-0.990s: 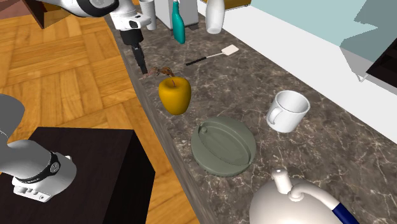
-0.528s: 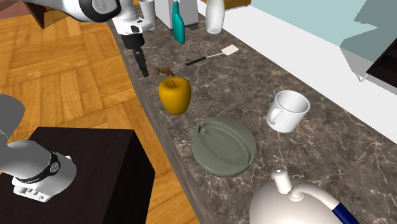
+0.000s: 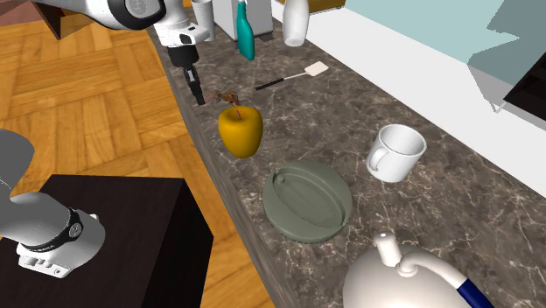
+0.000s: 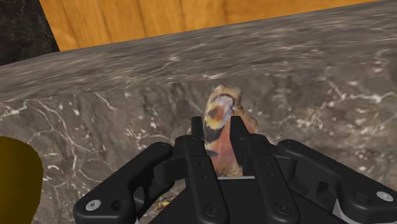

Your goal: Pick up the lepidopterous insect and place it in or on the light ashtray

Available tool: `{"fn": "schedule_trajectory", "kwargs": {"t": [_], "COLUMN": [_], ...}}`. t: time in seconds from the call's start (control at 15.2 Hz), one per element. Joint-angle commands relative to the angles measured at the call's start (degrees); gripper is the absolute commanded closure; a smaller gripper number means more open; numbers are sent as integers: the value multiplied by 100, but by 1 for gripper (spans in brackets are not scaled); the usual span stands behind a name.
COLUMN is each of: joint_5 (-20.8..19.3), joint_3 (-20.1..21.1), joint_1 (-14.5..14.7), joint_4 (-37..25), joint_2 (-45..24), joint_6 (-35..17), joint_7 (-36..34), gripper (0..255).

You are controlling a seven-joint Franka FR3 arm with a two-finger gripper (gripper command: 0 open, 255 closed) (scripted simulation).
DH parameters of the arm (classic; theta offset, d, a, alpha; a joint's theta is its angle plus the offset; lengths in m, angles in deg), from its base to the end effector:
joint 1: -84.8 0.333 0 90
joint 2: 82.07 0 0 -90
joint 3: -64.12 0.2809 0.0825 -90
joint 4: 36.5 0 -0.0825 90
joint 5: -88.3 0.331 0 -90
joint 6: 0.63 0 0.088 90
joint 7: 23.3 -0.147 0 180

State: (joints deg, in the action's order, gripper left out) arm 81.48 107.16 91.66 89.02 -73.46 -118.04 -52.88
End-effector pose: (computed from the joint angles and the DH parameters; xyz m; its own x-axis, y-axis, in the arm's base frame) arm 0.3051 0.3496 0.3835 0.9148 0.3984 0.0666 0.3793 -0.9040 0.1974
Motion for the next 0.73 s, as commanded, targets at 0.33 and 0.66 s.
{"fn": "schedule_trajectory", "kwargs": {"t": [0.33,0.66], "joint_5": [32,115], "joint_3": [-9,-57], "joint_1": [7,13], "joint_4": [-35,-189], "joint_2": [15,124], "joint_6": [63,286], "joint_7": [34,140], "gripper": [255,255]}}
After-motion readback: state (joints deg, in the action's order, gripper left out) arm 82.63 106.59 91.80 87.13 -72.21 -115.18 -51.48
